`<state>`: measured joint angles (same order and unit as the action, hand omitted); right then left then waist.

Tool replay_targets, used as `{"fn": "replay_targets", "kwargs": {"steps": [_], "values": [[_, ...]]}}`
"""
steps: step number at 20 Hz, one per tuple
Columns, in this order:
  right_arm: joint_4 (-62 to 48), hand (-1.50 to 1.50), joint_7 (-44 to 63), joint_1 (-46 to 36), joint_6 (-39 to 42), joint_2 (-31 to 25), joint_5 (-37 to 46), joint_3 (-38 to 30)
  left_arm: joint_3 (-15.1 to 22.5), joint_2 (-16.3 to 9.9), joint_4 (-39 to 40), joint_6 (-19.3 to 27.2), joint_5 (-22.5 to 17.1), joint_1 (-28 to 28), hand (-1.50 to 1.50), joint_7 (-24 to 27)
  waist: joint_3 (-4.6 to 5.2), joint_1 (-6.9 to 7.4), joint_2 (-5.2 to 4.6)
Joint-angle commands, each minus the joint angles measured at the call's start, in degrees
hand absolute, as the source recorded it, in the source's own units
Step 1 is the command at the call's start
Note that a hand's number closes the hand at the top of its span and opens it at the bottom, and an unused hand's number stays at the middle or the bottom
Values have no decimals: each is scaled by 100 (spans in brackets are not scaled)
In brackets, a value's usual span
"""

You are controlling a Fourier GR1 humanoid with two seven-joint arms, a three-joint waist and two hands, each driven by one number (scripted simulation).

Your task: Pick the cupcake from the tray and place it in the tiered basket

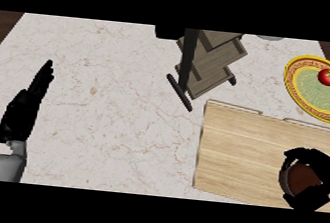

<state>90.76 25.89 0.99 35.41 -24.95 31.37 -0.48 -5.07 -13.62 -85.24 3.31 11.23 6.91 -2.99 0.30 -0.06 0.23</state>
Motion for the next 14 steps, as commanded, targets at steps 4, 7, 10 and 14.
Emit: {"fn": "replay_targets", "kwargs": {"steps": [4, 7, 10, 14], "values": [[155, 150, 2315, -1269, -934, 1771, 347, 242, 99, 47, -7, -66, 37, 242, 0, -89, -11, 264, -57], [91, 150, 2856, -1991, -1539, 1876, 788, -8, 241, 0, 1, -266, 26, 356, 0, -50, 45, 677, -152], [15, 150, 3476, -2567, -1960, 2073, 1220, -50, 329, 85, -11, -253, 46, 425, 0, -48, 80, 906, -179], [-18, 150, 3993, -3504, -2776, 2209, 2024, -193, 438, 88, 31, -333, 83, 511, 0, -29, 89, 1063, -184]]}}
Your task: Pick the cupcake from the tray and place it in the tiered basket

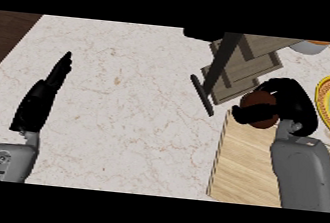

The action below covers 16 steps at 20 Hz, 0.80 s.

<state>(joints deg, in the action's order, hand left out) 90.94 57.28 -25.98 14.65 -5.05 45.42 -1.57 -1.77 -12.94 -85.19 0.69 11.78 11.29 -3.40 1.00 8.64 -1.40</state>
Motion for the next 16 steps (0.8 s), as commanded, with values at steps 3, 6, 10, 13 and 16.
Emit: {"fn": "replay_targets", "kwargs": {"steps": [3, 6, 10, 13, 16], "values": [[-134, 150, 1168, -1499, -1110, 82, 1439, -120, 153, 44, 44, -97, 30, 160, 0, -12, 34, 239, -5], [-339, 150, 1402, -2172, -1237, -94, 2227, -127, 180, 49, 99, -83, 78, 247, 0, -55, 45, 277, -22], [-766, 150, 1719, -3054, -1255, -152, 3196, -144, 290, 145, 105, -75, 117, 380, 0, -114, 26, 290, -24], [-1239, 150, 1913, -3603, -1133, -175, 3932, -119, 303, 116, 132, -106, 139, 458, 0, -165, 21, 310, -51], [-1824, 150, 2077, -4176, -749, -194, 4475, -220, 289, 199, 191, 2, 166, 536, 0, -174, 15, 227, -55]]}}
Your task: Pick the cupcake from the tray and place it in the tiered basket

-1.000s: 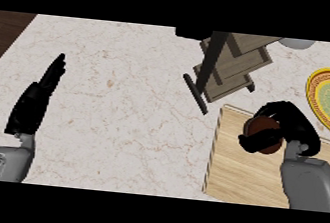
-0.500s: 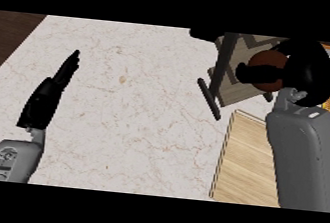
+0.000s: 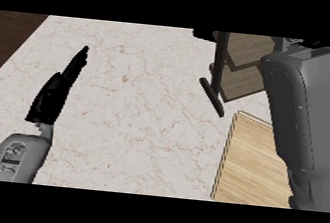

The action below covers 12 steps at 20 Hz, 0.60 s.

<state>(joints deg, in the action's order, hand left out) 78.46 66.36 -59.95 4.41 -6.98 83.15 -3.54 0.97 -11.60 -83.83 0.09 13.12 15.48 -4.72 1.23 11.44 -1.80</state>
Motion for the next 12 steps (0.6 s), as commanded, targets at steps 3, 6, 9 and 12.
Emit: {"fn": "replay_targets", "kwargs": {"steps": [3, 6, 9, 12], "values": [[-1099, 150, 1348, -1379, 421, 151, 1004, -320, 45, 71, 22, 32, 24, 56, 0, -44, -36, -4, 0], [-1508, 150, 1485, -2002, 314, 393, 1274, -563, -43, -14, 134, -15, -15, 37, 0, 13, -46, -11, -32], [-2081, 150, 1440, -2458, 467, 398, 1552, -826, -58, 25, 77, 48, -10, 87, 0, -11, -55, -84, -24], [-2665, 150, 1399, -2718, 373, 476, 1713, -1121, -144, -47, 204, 22, -32, 110, 0, 14, -63, -173, -79]]}}
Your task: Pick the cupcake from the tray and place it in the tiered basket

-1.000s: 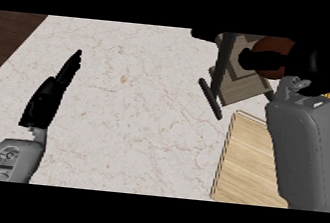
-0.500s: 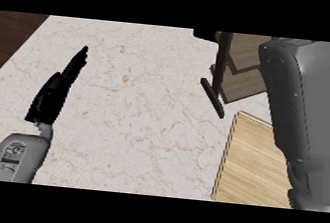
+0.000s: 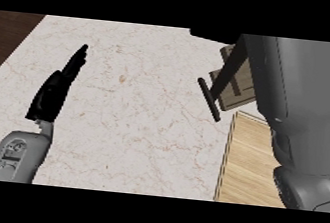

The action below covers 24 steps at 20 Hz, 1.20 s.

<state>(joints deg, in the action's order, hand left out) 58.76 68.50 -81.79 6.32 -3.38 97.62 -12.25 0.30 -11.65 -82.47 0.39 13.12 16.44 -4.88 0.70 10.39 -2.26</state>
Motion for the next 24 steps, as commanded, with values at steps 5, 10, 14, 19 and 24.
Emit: {"fn": "replay_targets", "kwargs": {"steps": [5, 10, 14, 19, 24], "values": [[-1612, 150, 1124, -904, 688, -132, 853, -493, -99, 72, 86, 189, 29, -110, 0, 18, -11, -252, 4], [-2302, 150, 1140, -1308, 1371, -251, 1267, -759, -280, -28, 110, 184, -58, -18, 0, -37, -25, -466, 86], [-2676, 150, 1241, -1515, 1334, -269, 1492, -988, -345, -131, -30, 75, -146, -276, 0, 42, -39, -503, 116], [-3007, 150, 1176, -1827, 1261, -87, 1313, -1513, -402, -128, 75, 162, -93, -317, 0, 76, -48, -618, 119], [-3078, 150, 867, -1652, 589, -266, 1072, -2028, -386, -98, -50, 184, -79, -461, 0, 46, -58, -671, 120]]}}
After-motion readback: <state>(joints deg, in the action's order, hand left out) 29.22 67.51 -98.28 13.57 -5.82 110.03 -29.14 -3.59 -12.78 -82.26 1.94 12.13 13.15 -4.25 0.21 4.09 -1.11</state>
